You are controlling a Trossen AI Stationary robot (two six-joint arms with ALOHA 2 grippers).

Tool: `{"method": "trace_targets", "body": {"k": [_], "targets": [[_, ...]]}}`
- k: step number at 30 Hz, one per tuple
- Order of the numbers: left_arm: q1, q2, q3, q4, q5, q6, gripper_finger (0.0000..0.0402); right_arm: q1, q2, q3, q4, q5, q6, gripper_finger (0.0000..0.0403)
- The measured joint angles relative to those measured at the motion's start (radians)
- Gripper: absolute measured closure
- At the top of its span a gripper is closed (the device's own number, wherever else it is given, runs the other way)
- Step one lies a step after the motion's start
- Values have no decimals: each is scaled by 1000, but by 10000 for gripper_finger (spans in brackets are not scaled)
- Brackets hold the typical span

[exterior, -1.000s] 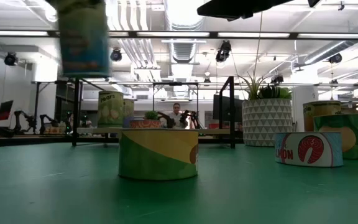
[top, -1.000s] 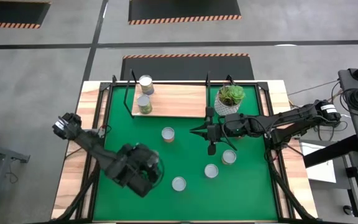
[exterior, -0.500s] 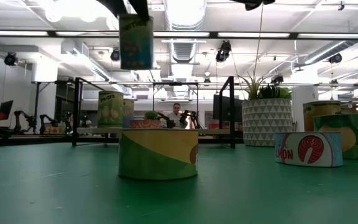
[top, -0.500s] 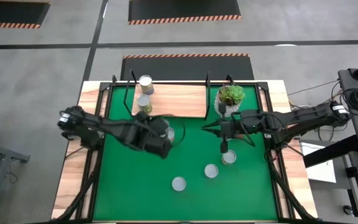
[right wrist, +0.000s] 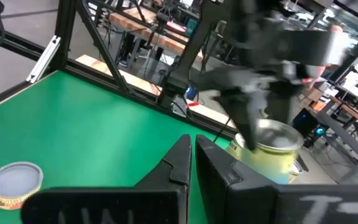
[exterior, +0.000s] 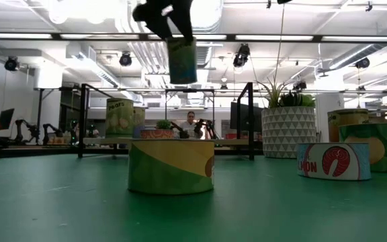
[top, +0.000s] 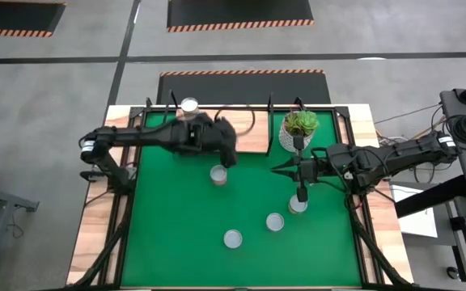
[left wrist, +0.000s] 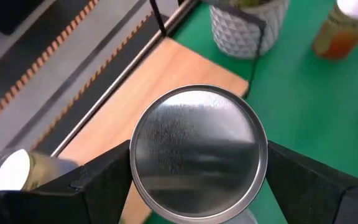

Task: Pick and place cans onto a shelf
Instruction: Put the canned cherries on the shelf

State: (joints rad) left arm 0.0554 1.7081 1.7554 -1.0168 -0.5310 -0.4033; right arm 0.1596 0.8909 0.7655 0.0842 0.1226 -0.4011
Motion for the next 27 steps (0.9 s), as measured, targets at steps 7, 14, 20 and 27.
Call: {"method": "trace_targets", "body": {"k": [7, 14, 20, 27], "targets": [[199, 37, -31, 27, 231, 31, 89, 0, 1, 0, -6, 0, -3, 390], [307, 127, -36, 33, 338, 79, 89, 0, 1, -1, -29, 1, 0, 390], [322, 172, -36, 42, 341, 130, 89, 0, 1, -1, -32, 1, 0, 390], [321, 183, -36, 50, 341, 159, 89, 0, 0, -1, -41, 9, 1, 390]]}}
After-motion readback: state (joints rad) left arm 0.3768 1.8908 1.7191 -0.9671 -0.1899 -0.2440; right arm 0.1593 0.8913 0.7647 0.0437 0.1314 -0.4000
